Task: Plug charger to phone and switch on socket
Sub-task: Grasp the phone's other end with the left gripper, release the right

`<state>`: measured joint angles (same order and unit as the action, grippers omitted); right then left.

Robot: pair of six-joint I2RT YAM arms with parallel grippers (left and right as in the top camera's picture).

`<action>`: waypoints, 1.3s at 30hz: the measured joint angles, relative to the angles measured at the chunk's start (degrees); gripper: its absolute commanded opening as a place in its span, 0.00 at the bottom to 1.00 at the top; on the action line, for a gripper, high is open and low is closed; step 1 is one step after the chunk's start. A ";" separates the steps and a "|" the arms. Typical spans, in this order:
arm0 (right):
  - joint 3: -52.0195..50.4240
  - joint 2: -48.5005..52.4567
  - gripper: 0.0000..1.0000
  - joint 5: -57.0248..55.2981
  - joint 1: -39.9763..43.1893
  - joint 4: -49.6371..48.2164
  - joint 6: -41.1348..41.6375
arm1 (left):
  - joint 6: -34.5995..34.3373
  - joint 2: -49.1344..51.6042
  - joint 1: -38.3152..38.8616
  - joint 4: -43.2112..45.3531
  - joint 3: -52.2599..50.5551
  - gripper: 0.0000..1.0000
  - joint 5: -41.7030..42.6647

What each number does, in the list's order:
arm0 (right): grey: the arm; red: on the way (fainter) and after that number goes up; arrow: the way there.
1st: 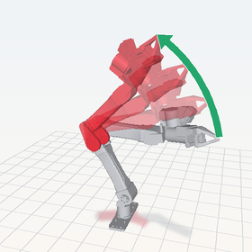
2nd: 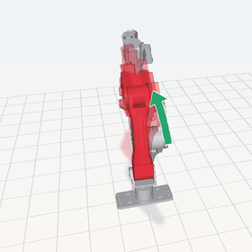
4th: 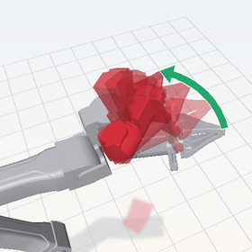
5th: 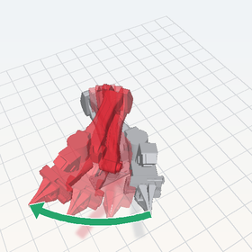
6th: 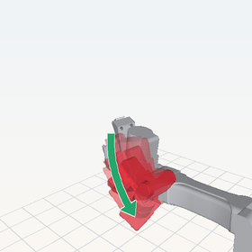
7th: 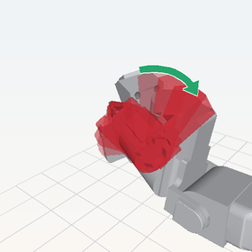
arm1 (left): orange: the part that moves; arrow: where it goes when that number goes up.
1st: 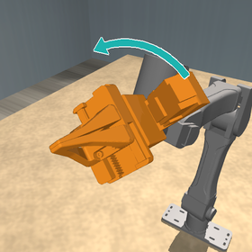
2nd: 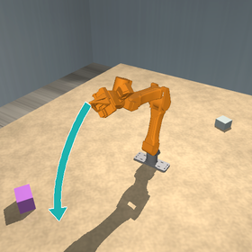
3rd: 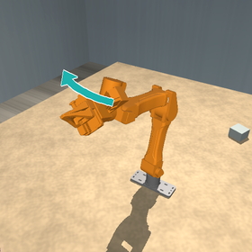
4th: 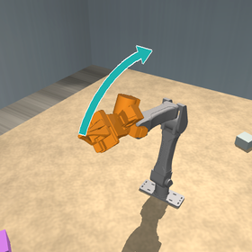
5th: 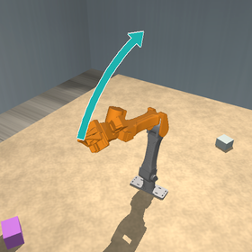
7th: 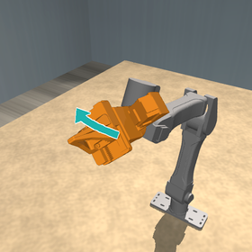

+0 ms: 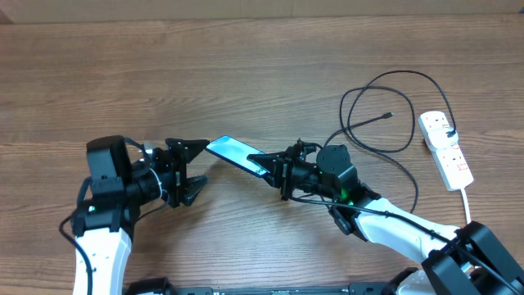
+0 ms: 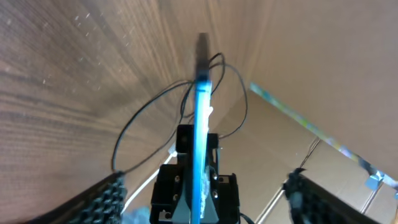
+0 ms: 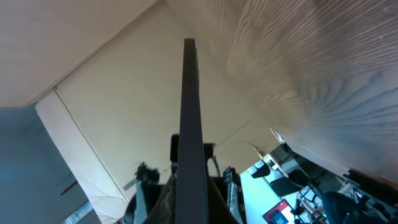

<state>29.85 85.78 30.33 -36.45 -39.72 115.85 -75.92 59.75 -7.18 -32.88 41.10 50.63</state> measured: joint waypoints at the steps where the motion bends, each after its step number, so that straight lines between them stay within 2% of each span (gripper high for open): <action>1: 0.00 0.00 0.04 -0.20 -0.37 -0.28 0.00 | -0.17 0.83 0.00 0.02 0.00 0.65 0.52; 3: 0.00 0.00 0.04 -0.55 -1.33 -1.70 0.00 | -0.50 2.10 0.04 0.22 -0.07 0.58 1.31; 11: 0.00 0.00 0.04 -0.81 -4.09 -3.58 0.00 | -1.27 3.67 2.12 6.29 -0.28 0.57 2.29; 21: 0.00 0.00 0.04 -1.31 -6.36 -8.70 -2.71 | -2.91 3.69 4.24 6.75 -0.28 0.41 1.66; 24: 0.00 0.00 0.04 -1.55 -6.40 -8.37 -4.52 | -3.26 3.69 4.59 6.75 -0.28 0.32 1.60; 27: 0.00 0.00 0.04 -1.84 -6.43 -8.35 -5.33 | -3.43 3.69 4.59 6.78 -0.28 0.27 1.40; 33: 0.00 0.00 0.04 -2.38 -7.21 -8.33 -6.62 | -3.43 3.69 4.59 6.75 -0.28 0.26 1.01; 39: 0.00 0.00 0.04 -4.35 -8.22 -8.48 -7.08 | -3.45 3.69 4.59 6.73 -0.28 0.20 0.55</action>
<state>29.85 85.78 25.98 -44.66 -48.21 108.77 -79.37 63.44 -2.59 -26.15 40.82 51.18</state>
